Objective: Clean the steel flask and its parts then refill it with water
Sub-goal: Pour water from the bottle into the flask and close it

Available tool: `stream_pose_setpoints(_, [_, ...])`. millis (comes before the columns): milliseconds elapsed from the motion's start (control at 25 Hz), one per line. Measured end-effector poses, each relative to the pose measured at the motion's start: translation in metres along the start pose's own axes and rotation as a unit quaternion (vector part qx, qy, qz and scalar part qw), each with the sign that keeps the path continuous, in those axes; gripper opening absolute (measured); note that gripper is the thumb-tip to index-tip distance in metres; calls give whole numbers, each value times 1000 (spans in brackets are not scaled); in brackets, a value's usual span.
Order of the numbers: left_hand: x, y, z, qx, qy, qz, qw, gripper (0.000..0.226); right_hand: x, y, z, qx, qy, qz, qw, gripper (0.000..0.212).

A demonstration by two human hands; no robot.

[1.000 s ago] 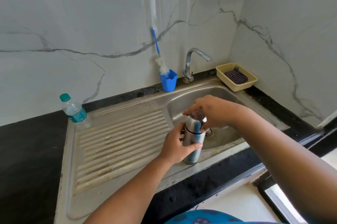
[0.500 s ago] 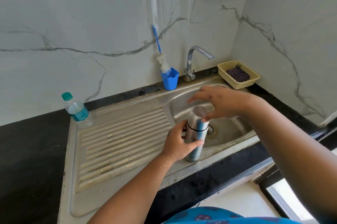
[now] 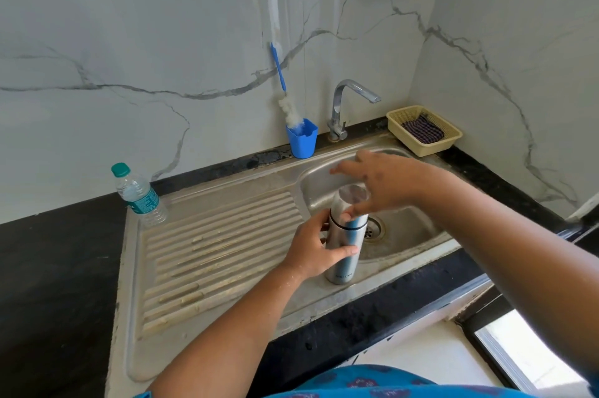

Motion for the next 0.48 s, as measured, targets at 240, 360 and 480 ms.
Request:
stream_pose_setpoints(240, [3,-5,3,36,20,7,999,55,18,6,-11,-102,9,70,992,37])
stream_pose_setpoints(360, [6,-9,4,44,36,22,998,51,19,5,-12,-19,-17,86,996,44])
stream_pose_setpoints(480, [7,-12,3,43,48,21,998,47,29,4,-21,77,-53,104,990,48])
Point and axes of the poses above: each hand's wrist, its own y-axis towards the middle knuckle, its own x-axis out of the palm, z = x × y, the point moved 5 cm from there along y, towards the middle knuckle, and after that the axes turned 12 degrees about x, right-handed, at the moved point
